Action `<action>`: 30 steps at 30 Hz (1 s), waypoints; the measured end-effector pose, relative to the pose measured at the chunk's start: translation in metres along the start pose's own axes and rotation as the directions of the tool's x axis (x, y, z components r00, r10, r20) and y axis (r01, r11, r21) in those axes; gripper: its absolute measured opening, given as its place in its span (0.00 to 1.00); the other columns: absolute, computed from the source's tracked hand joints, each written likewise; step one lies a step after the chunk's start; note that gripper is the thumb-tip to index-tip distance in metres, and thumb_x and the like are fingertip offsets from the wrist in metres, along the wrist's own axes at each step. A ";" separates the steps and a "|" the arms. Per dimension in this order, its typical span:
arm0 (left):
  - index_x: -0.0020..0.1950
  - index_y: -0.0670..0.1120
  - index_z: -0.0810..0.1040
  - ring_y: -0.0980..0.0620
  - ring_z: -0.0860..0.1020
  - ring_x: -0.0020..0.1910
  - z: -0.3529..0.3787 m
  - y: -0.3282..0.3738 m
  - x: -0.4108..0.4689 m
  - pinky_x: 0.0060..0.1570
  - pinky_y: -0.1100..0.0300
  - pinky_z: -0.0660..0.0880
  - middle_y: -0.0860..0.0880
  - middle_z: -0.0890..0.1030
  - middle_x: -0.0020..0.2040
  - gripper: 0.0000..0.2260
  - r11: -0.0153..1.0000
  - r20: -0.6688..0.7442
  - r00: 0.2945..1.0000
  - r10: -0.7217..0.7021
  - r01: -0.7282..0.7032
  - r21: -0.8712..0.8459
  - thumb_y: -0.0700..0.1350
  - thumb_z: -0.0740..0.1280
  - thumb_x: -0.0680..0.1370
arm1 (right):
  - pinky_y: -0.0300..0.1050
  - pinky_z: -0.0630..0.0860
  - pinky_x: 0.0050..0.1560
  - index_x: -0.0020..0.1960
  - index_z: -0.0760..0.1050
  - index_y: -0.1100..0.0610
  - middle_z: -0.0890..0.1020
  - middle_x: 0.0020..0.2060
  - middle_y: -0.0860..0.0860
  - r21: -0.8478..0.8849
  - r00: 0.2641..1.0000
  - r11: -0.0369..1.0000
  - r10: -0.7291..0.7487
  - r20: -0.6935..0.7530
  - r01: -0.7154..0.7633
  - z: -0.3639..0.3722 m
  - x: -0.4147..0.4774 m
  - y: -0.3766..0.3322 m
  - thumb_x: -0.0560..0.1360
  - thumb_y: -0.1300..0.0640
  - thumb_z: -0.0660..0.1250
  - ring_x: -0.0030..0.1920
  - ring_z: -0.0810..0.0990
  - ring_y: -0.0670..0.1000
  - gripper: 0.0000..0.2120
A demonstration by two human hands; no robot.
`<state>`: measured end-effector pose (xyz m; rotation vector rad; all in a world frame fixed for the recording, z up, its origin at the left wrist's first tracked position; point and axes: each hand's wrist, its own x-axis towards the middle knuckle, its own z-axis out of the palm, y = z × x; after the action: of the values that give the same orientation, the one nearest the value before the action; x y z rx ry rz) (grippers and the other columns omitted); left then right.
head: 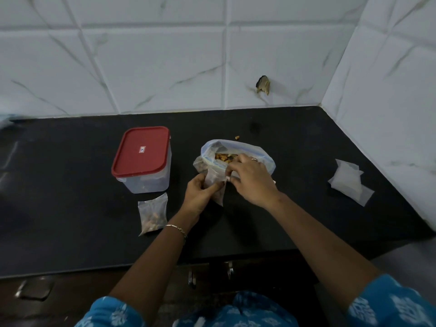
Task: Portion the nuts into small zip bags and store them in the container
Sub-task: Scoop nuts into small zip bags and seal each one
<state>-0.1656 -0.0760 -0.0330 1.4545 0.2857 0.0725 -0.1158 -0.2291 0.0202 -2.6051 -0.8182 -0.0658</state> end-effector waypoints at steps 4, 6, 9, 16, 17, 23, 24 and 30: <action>0.55 0.53 0.74 0.57 0.80 0.50 -0.012 0.011 -0.006 0.39 0.67 0.77 0.52 0.81 0.52 0.17 0.997 0.013 1.000 -0.017 0.016 0.080 0.39 0.75 0.71 | 0.43 0.71 0.47 0.50 0.76 0.50 0.80 0.48 0.46 0.044 0.997 0.996 -0.080 0.018 0.079 -0.016 0.014 -0.011 0.78 0.57 0.63 0.48 0.77 0.47 0.04; 0.57 0.52 0.73 0.54 0.80 0.52 -0.020 0.015 -0.006 0.44 0.63 0.78 0.50 0.80 0.54 0.20 0.992 0.012 0.999 -0.033 0.031 0.126 0.39 0.76 0.70 | 0.43 0.71 0.45 0.49 0.76 0.50 0.80 0.44 0.46 0.018 0.992 0.993 -0.121 0.037 0.120 -0.021 0.020 -0.017 0.79 0.56 0.62 0.44 0.77 0.46 0.05; 0.62 0.47 0.74 0.50 0.80 0.55 -0.031 0.024 -0.005 0.55 0.52 0.79 0.48 0.80 0.54 0.25 0.976 0.021 0.999 -0.038 0.032 0.213 0.41 0.77 0.68 | 0.46 0.73 0.49 0.49 0.74 0.48 0.80 0.44 0.46 -0.060 0.980 0.979 -0.192 0.042 0.194 -0.025 0.029 -0.025 0.79 0.57 0.62 0.44 0.77 0.48 0.05; 0.59 0.47 0.79 0.50 0.79 0.57 -0.052 0.055 -0.013 0.51 0.57 0.78 0.50 0.81 0.55 0.11 0.995 0.026 0.996 0.081 -0.083 0.054 0.45 0.69 0.77 | 0.48 0.67 0.60 0.51 0.76 0.47 0.79 0.41 0.44 -0.159 0.954 0.942 -0.300 -0.012 0.294 -0.044 0.039 -0.042 0.79 0.53 0.61 0.44 0.75 0.47 0.05; 0.58 0.46 0.79 0.49 0.79 0.56 -0.056 0.057 -0.014 0.53 0.53 0.78 0.49 0.81 0.54 0.10 0.992 -0.004 0.993 0.117 -0.116 0.047 0.45 0.68 0.78 | 0.49 0.68 0.60 0.50 0.76 0.47 0.80 0.42 0.44 -0.143 0.951 0.942 -0.309 -0.026 0.303 -0.046 0.040 -0.045 0.78 0.51 0.63 0.45 0.76 0.47 0.04; 0.51 0.43 0.80 0.49 0.82 0.51 -0.064 0.063 -0.019 0.55 0.52 0.79 0.46 0.83 0.48 0.11 0.975 -0.034 0.975 0.220 -0.220 -0.005 0.41 0.73 0.70 | 0.51 0.74 0.58 0.46 0.76 0.46 0.81 0.40 0.43 -0.032 0.952 0.956 -0.295 -0.078 0.293 -0.047 0.041 -0.052 0.74 0.53 0.70 0.43 0.79 0.44 0.04; 0.51 0.43 0.80 0.50 0.82 0.50 -0.065 0.062 -0.019 0.55 0.54 0.79 0.47 0.84 0.48 0.12 0.974 -0.031 0.974 0.225 -0.225 -0.022 0.40 0.73 0.69 | 0.51 0.75 0.58 0.47 0.75 0.46 0.81 0.40 0.43 -0.002 0.956 0.960 -0.280 -0.091 0.281 -0.048 0.041 -0.052 0.74 0.55 0.70 0.43 0.79 0.44 0.05; 0.46 0.44 0.80 0.55 0.81 0.44 -0.066 0.066 -0.020 0.50 0.57 0.79 0.52 0.83 0.40 0.05 0.957 -0.102 0.951 0.291 -0.291 0.014 0.35 0.68 0.76 | 0.38 0.77 0.49 0.52 0.80 0.50 0.84 0.41 0.44 0.286 0.985 0.950 -0.078 -0.157 0.121 -0.049 0.038 -0.052 0.72 0.55 0.73 0.41 0.81 0.40 0.08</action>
<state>-0.1922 -0.0087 0.0294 1.4859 0.1524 0.3877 -0.1098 -0.1890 0.0905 -2.2502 -0.8379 -0.1468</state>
